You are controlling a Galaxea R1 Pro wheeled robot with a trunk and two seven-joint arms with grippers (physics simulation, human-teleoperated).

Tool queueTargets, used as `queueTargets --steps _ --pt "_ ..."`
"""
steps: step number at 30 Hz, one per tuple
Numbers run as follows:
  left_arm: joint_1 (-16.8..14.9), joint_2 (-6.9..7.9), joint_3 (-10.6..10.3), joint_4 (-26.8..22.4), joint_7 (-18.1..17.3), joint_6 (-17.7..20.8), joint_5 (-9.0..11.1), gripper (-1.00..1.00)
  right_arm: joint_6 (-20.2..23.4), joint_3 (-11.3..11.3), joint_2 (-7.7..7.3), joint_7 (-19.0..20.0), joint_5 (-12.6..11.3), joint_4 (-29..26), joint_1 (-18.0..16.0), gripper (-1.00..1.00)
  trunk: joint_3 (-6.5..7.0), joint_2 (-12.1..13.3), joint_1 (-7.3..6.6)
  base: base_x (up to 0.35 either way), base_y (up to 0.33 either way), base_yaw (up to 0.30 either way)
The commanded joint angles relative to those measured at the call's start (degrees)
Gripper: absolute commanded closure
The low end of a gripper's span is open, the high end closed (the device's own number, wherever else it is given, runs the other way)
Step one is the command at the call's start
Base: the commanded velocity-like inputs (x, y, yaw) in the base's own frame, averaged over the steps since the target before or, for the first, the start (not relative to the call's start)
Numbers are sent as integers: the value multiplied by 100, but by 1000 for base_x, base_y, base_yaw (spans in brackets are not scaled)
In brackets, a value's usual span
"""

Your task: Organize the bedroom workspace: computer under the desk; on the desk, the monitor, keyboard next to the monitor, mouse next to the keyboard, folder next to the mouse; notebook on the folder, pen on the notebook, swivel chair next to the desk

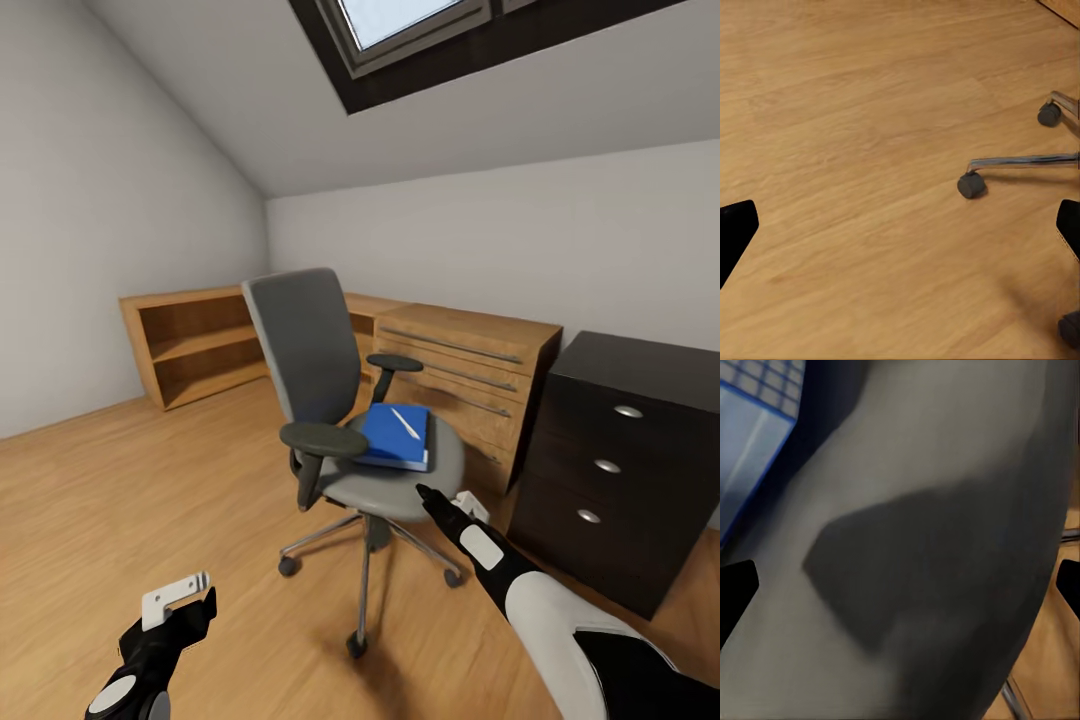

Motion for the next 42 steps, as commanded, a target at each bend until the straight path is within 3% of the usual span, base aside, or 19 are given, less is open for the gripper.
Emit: queueTargets --steps 1,10,28,42 --pt "0 -2 0 -9 23 24 31 -100 28 -40 2 31 -27 -7 -4 -100 -4 -2 2 322 0 0" --pt "0 -2 2 -9 23 27 31 -100 45 -20 8 -8 -20 -18 -4 -100 -4 -2 2 308 0 0" --pt "0 -2 -6 0 27 57 22 -100 31 -45 11 15 -36 -11 -4 -100 -4 -2 2 70 0 5" --pt "0 -2 -6 0 31 43 22 -100 28 -40 15 13 -36 -11 -4 -100 -4 -2 2 -2 0 273"
